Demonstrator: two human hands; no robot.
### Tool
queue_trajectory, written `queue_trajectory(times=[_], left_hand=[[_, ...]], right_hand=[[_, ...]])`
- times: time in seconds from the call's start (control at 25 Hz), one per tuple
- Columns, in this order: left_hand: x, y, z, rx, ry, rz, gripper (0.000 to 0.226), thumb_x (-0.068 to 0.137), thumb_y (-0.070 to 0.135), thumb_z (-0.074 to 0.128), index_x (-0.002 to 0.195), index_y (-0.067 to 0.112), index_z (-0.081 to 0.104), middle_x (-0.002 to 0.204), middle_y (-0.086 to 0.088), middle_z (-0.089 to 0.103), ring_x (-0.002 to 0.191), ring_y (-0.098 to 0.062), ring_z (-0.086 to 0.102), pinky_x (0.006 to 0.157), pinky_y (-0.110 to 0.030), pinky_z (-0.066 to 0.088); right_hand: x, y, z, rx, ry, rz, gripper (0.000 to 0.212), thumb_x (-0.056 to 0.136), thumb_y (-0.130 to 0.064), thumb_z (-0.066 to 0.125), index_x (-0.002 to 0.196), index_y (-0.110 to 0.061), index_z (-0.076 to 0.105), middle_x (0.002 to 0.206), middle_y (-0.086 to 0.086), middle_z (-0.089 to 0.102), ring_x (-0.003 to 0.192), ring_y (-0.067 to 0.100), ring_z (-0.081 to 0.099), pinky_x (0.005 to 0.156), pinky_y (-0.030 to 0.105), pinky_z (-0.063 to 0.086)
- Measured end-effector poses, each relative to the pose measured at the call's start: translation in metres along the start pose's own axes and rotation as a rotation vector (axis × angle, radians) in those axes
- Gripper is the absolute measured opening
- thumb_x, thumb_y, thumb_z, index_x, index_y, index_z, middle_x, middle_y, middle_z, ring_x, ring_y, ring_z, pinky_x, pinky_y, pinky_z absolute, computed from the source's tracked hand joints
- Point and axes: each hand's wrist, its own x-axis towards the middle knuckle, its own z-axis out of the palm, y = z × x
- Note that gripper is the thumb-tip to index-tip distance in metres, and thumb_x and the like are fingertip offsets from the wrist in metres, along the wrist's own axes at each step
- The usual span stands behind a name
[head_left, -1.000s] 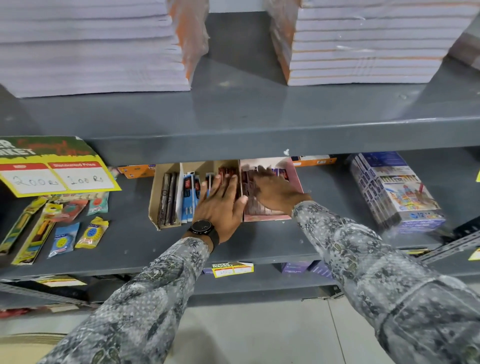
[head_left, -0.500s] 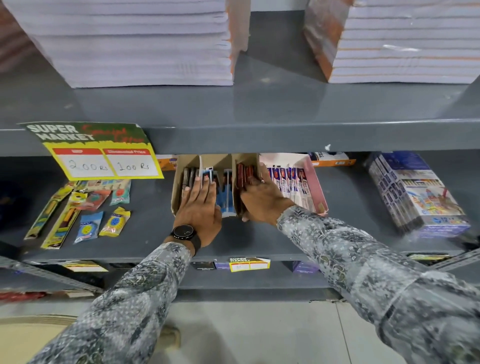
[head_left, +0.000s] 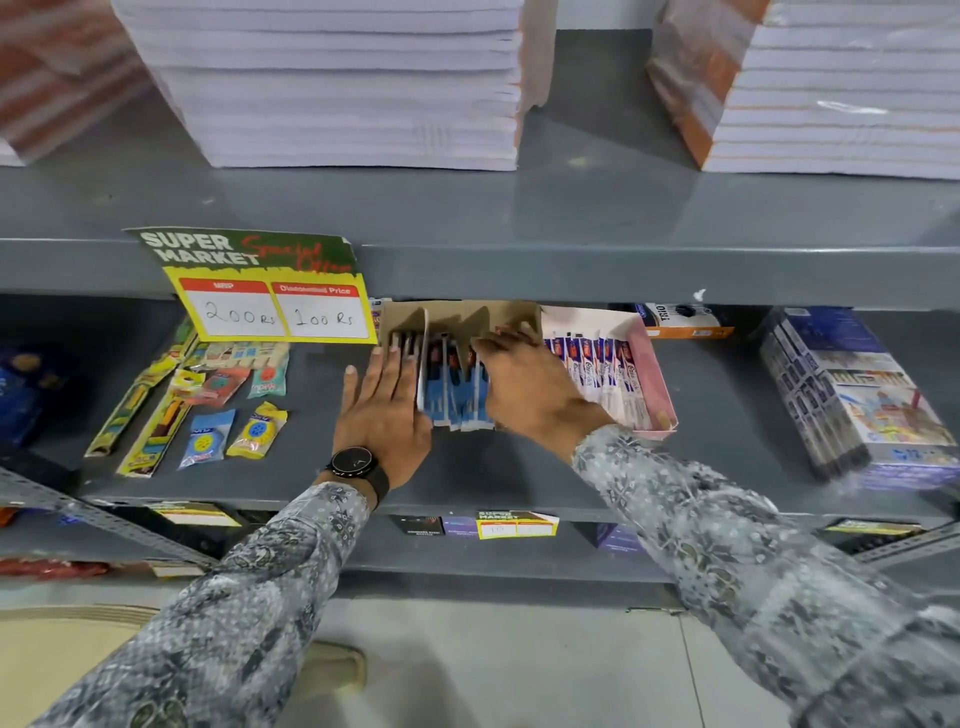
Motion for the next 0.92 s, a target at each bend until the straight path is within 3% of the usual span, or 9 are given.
queue_trajectory(times=[0.08, 0.16, 0.36, 0.48, 0.64, 0.76, 0.92], left_hand=[[-0.001, -0.008, -0.002, 0.005, -0.013, -0.018, 0.066, 0.095, 0.037, 0.028, 0.156, 0.012, 0.018, 0.167, -0.007, 0.015, 0.155, -0.025, 0.003, 0.125, -0.053, 0.001], [-0.004, -0.012, -0.002, -0.027, -0.025, -0.010, 0.064, 0.098, 0.037, 0.028, 0.156, 0.011, 0.017, 0.167, -0.007, 0.017, 0.155, -0.025, 0.005, 0.125, -0.052, 0.004], [-0.008, -0.016, 0.000, -0.073, -0.024, 0.017, 0.059, 0.101, 0.032, 0.031, 0.155, 0.010, 0.023, 0.167, -0.009, 0.017, 0.155, -0.027, 0.008, 0.125, -0.049, 0.007], [-0.007, -0.017, 0.004, -0.091, -0.018, 0.050, 0.060, 0.101, 0.030, 0.031, 0.155, 0.008, 0.020, 0.167, -0.012, 0.014, 0.155, -0.029, 0.006, 0.125, -0.048, 0.008], [-0.005, -0.016, 0.010, -0.098, 0.001, 0.092, 0.064, 0.100, 0.035, 0.031, 0.157, 0.012, 0.014, 0.167, -0.014, 0.010, 0.155, -0.033, 0.003, 0.125, -0.050, 0.009], [-0.003, -0.014, 0.015, -0.054, -0.017, 0.124, 0.066, 0.098, 0.041, 0.030, 0.157, 0.019, 0.012, 0.167, -0.013, 0.009, 0.154, -0.038, -0.001, 0.124, -0.055, 0.011], [-0.010, -0.013, 0.018, -0.049, -0.042, 0.097, 0.066, 0.097, 0.038, 0.034, 0.157, 0.020, 0.012, 0.167, -0.013, 0.009, 0.153, -0.040, -0.001, 0.123, -0.057, 0.011]], right_hand=[[0.010, -0.025, -0.001, 0.084, 0.008, -0.055, 0.048, 0.077, 0.003, 0.058, 0.124, -0.003, 0.066, 0.121, 0.016, 0.072, 0.110, 0.037, 0.069, 0.096, 0.047, 0.057], [0.022, -0.047, 0.004, 0.080, -0.146, -0.063, 0.035, 0.087, 0.002, 0.057, 0.120, -0.001, 0.067, 0.120, 0.018, 0.069, 0.107, 0.038, 0.069, 0.090, 0.048, 0.058], [0.041, -0.060, 0.023, -0.058, -0.520, 0.126, 0.048, 0.101, -0.013, 0.052, 0.147, 0.001, 0.049, 0.152, 0.023, 0.045, 0.135, 0.048, 0.048, 0.109, 0.058, 0.046], [0.036, -0.059, 0.035, -0.043, -0.481, 0.150, 0.050, 0.103, -0.019, 0.051, 0.150, -0.003, 0.047, 0.161, 0.024, 0.036, 0.145, 0.047, 0.037, 0.116, 0.058, 0.038], [0.040, -0.054, 0.045, 0.030, -0.481, 0.222, 0.074, 0.102, -0.023, 0.052, 0.163, -0.005, 0.014, 0.171, 0.022, 0.006, 0.154, 0.050, 0.012, 0.120, 0.064, 0.030], [0.042, -0.051, 0.055, 0.045, -0.501, 0.224, 0.074, 0.102, -0.034, 0.048, 0.163, -0.010, 0.013, 0.172, 0.018, 0.005, 0.155, 0.048, 0.010, 0.121, 0.062, 0.026], [0.037, -0.049, 0.063, 0.051, -0.486, 0.223, 0.080, 0.103, -0.033, 0.047, 0.165, -0.011, 0.002, 0.173, 0.017, -0.006, 0.157, 0.047, -0.005, 0.127, 0.061, 0.011]])
